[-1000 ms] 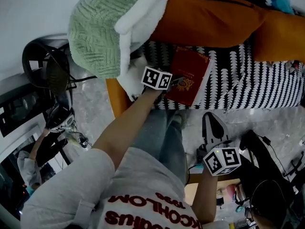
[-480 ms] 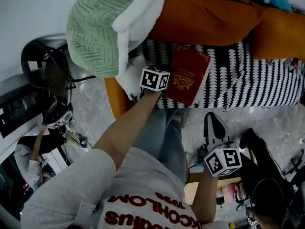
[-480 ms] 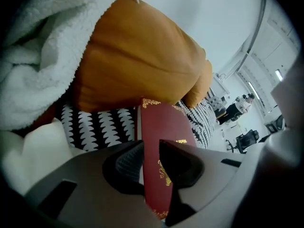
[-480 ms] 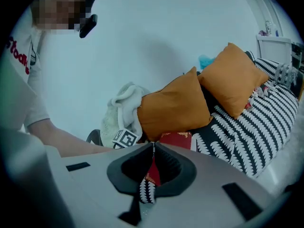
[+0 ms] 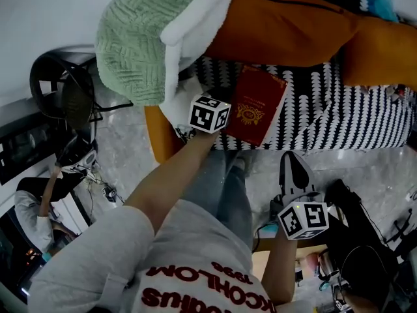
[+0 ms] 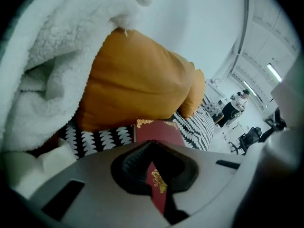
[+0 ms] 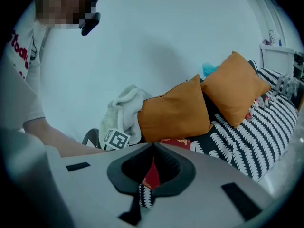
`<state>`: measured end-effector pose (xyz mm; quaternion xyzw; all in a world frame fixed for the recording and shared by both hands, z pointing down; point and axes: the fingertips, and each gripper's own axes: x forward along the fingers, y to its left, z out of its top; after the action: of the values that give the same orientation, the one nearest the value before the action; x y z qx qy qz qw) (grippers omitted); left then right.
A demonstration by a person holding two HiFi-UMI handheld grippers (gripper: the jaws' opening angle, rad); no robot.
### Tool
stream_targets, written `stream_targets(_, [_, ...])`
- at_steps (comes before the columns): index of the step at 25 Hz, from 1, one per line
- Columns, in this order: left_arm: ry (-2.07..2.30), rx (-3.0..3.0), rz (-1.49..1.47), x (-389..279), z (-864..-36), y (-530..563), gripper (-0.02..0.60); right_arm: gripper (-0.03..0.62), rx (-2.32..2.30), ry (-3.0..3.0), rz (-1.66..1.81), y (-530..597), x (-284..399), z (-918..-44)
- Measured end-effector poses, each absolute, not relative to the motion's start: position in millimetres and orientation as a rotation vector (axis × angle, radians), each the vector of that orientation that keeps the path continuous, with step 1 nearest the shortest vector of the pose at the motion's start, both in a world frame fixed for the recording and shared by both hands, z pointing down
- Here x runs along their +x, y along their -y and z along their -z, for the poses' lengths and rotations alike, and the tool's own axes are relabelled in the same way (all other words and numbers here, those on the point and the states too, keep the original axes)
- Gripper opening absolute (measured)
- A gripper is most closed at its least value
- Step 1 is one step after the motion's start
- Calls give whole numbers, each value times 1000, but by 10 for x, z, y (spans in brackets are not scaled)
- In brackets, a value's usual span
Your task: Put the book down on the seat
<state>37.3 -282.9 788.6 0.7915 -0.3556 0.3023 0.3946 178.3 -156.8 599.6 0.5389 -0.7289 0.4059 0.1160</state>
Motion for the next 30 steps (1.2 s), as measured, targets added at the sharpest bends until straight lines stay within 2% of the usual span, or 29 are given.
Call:
stream_targets(17, [977,2293,-557,391,-6234,2795,15,26,1560,2264,-922,1870,1739,-5289])
stream_targets(30, [1009,2514,-354,320,-4804,2372,15,26,1560,2409,-710,1758,1527,-4241])
